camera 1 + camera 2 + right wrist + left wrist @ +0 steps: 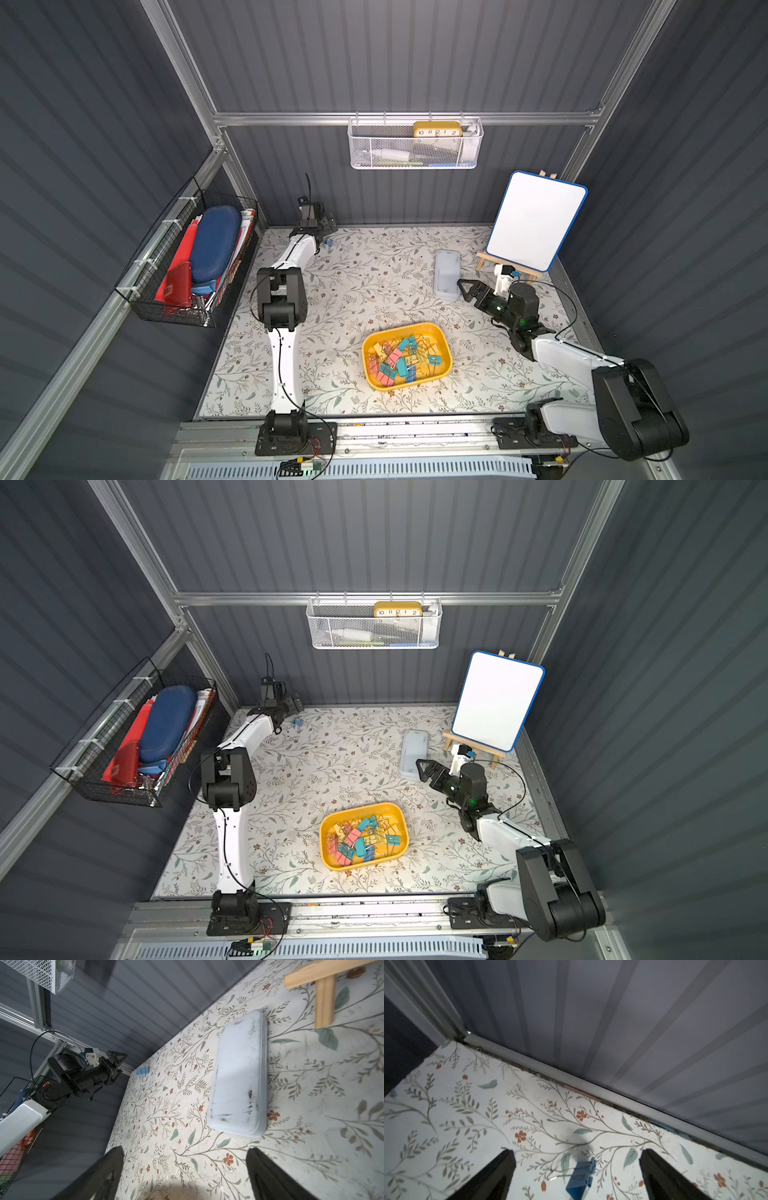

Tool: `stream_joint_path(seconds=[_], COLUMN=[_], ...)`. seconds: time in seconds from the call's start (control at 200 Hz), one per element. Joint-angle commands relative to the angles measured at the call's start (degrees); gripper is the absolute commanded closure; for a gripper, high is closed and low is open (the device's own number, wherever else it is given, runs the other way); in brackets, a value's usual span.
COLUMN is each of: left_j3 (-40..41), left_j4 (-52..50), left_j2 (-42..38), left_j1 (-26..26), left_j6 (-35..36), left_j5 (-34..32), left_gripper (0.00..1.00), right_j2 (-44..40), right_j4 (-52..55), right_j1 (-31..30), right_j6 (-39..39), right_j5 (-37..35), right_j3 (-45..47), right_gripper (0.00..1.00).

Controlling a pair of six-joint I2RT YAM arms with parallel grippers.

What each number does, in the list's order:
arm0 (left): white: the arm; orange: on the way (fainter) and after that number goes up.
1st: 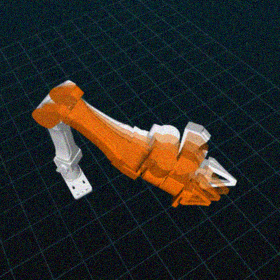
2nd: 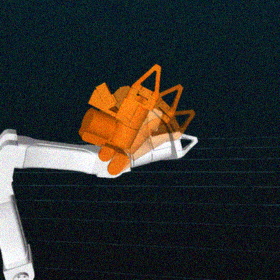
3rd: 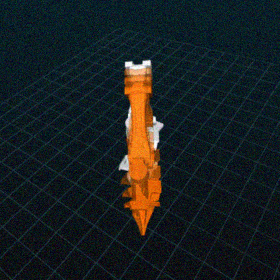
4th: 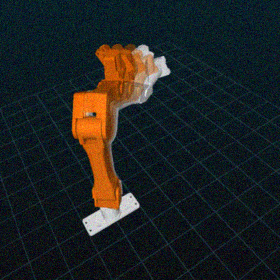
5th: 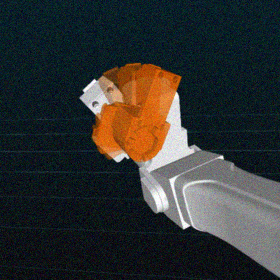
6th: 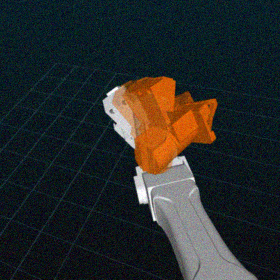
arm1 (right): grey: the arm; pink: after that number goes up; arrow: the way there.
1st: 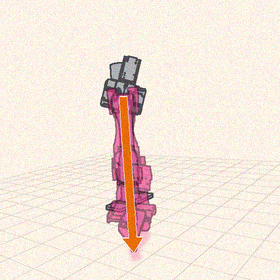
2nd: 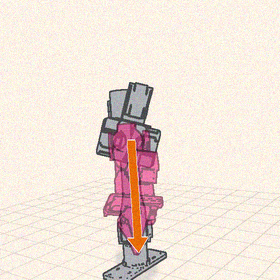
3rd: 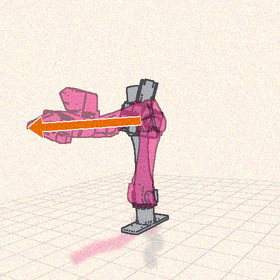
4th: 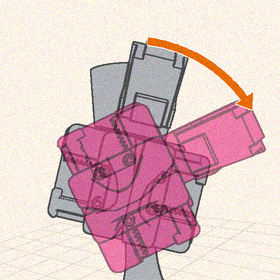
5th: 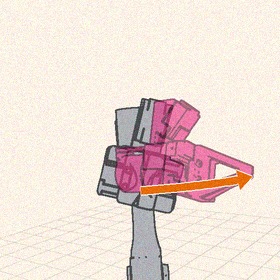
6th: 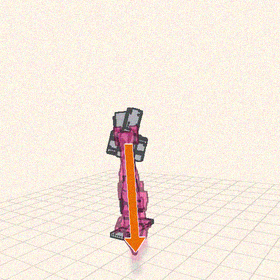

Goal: Put the binder clips in the storage box
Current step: Pick up the binder clip at the center of the board.

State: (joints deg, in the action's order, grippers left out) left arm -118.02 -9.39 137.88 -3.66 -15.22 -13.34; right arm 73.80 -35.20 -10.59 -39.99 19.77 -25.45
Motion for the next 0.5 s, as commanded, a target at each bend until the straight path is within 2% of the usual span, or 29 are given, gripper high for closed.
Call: stream_joint_path(seconds=[0.0, 0.125, 0.28, 0.335, 0.455, 0.495], left_j3=[-5.63, -10.46, -6.50, -5.66, -5.69, -5.43], left_j4=[-4.42, -7.96, -5.82, -5.51, -6.06, -6.08], left_j2=[4.28, 8.63, 7.58, 7.57, 8.29, 8.19], left_j1=[-0.12, -0.12, -0.12, -0.13, -0.12, -0.14], left_j6=[8.97, 10.83, 10.83, 10.98, 10.33, 10.03], left_j5=[0.33, 1.11, 4.31, 4.84, 4.91, 5.23], left_gripper=[0.01, 0.03, 0.10, 0.17, 0.43, 0.48], right_j2=[0.73, 1.42, 1.96, 2.37, 2.93, 2.87], right_j4=[-1.58, -2.18, -2.67, -3.02, -3.89, -4.02], right_j1=[0.24, 0.31, 0.30, 0.31, 0.31, 0.31], right_j6=[-0.28, -0.78, -1.24, -1.53, -2.07, -2.09], right_j5=[0.81, 1.22, 1.56, 1.68, 2.18, 2.37], right_j3=[0.67, 0.61, 0.58, 0.62, 0.60, 0.63], right_gripper=[0.04, 0.04, 0.04, 0.04, 0.04, 0.04])
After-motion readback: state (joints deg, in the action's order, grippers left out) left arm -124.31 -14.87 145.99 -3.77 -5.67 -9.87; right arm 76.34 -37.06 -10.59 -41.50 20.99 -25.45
